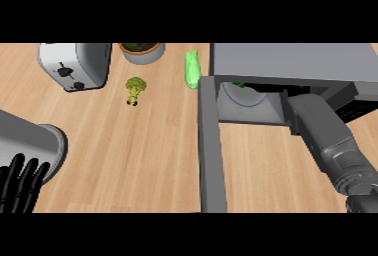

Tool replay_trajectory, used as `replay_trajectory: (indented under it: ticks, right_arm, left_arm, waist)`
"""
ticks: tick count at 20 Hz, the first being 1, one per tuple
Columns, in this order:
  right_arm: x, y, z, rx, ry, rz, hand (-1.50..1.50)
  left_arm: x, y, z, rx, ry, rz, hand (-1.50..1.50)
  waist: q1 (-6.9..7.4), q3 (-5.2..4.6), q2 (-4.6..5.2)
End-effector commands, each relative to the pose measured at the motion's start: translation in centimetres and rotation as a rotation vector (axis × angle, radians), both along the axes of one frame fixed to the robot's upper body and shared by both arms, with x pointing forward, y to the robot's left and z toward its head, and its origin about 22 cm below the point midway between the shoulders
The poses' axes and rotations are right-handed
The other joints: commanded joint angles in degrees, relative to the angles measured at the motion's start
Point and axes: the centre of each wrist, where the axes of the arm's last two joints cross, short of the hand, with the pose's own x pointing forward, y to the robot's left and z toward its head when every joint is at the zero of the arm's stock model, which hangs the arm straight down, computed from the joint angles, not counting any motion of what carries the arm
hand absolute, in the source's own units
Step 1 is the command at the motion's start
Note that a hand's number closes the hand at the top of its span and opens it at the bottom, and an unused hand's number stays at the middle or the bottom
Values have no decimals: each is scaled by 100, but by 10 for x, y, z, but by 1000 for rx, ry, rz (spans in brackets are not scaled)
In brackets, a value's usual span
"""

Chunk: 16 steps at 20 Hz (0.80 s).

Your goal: Pick up the milk, place it into the microwave and close the microwave

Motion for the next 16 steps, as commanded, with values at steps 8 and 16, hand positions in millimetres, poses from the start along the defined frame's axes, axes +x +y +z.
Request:
replay_trajectory:
  ticks: [8,16]
  right_arm:
    - [-24,-19,-34,190,45,130,-150]
    - [-49,-7,-71,224,155,142,-150]
  left_arm:
    - [-7,-2,2,-28,16,-2,-150]
    - [3,0,-13,-28,8,5,-150]
  waist:
    - [-288,-19,-161]
    - [-407,-28,-203]
